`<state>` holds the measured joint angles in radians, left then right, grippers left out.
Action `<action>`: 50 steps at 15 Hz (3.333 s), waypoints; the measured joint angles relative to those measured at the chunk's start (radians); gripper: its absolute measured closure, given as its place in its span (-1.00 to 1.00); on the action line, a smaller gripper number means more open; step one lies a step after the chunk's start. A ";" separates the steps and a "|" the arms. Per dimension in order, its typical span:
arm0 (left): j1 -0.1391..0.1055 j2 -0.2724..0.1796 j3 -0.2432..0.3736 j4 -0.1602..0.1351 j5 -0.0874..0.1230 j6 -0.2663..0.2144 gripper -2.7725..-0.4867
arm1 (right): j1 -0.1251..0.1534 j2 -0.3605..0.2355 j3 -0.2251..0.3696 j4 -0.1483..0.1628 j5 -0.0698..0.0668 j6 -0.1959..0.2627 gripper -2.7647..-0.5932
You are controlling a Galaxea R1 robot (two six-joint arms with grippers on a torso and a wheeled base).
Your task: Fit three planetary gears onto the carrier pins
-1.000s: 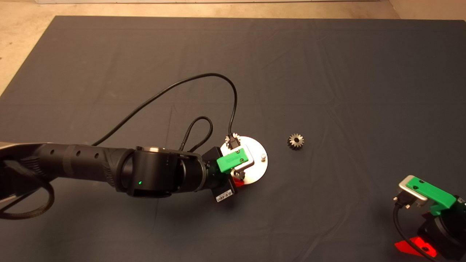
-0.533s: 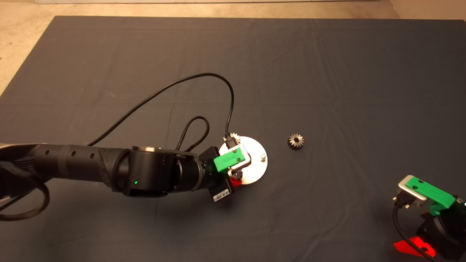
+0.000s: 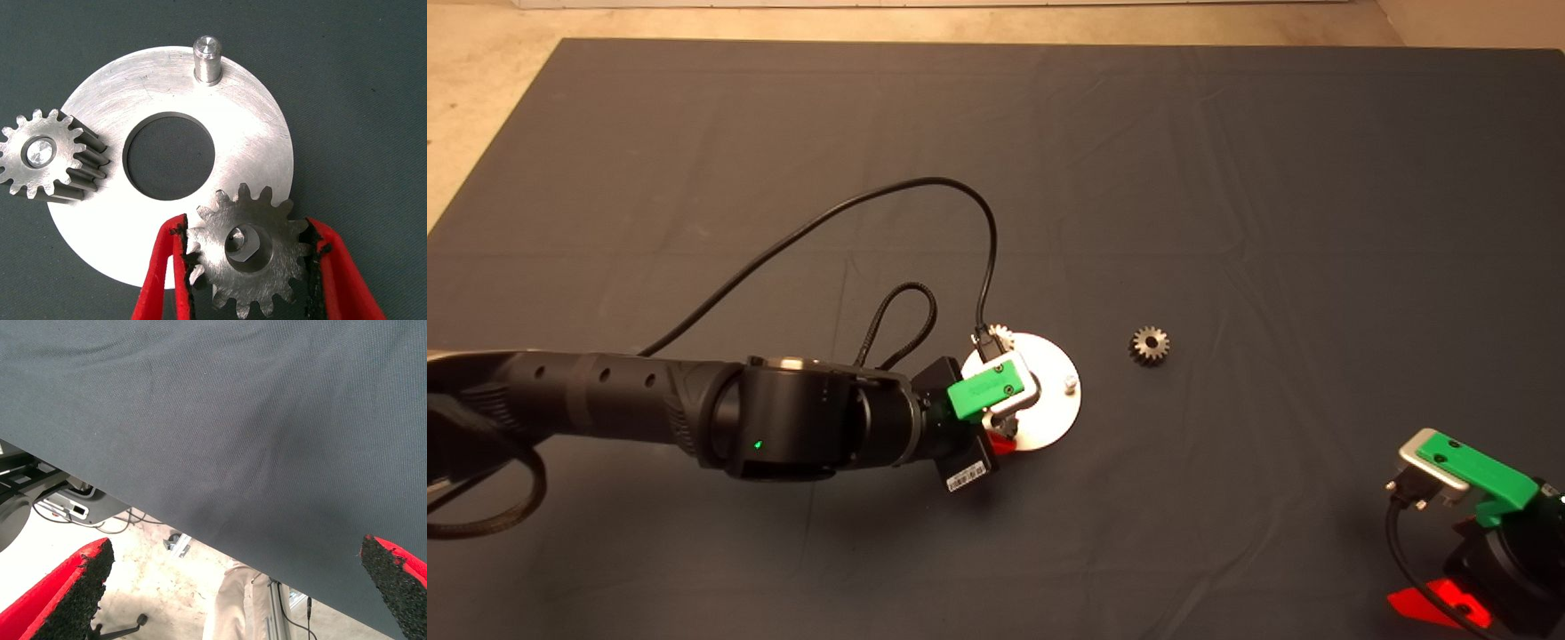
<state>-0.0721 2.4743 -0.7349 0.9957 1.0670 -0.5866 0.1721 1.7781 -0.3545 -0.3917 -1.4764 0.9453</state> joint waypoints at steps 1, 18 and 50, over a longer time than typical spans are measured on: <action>0.000 0.000 0.000 0.000 0.000 0.001 0.86 | 0.000 0.000 0.000 0.000 0.000 0.000 -0.99; -0.001 0.000 -0.010 0.000 -0.001 0.038 0.86 | 0.000 -0.008 0.000 0.001 0.003 0.000 -0.99; -0.033 -0.017 0.007 -0.007 0.007 0.041 0.02 | 0.020 -0.008 0.000 0.005 0.007 0.000 -0.99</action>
<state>-0.1048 2.4568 -0.7279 0.9890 1.0740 -0.5455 0.1919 1.7704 -0.3545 -0.3866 -1.4696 0.9453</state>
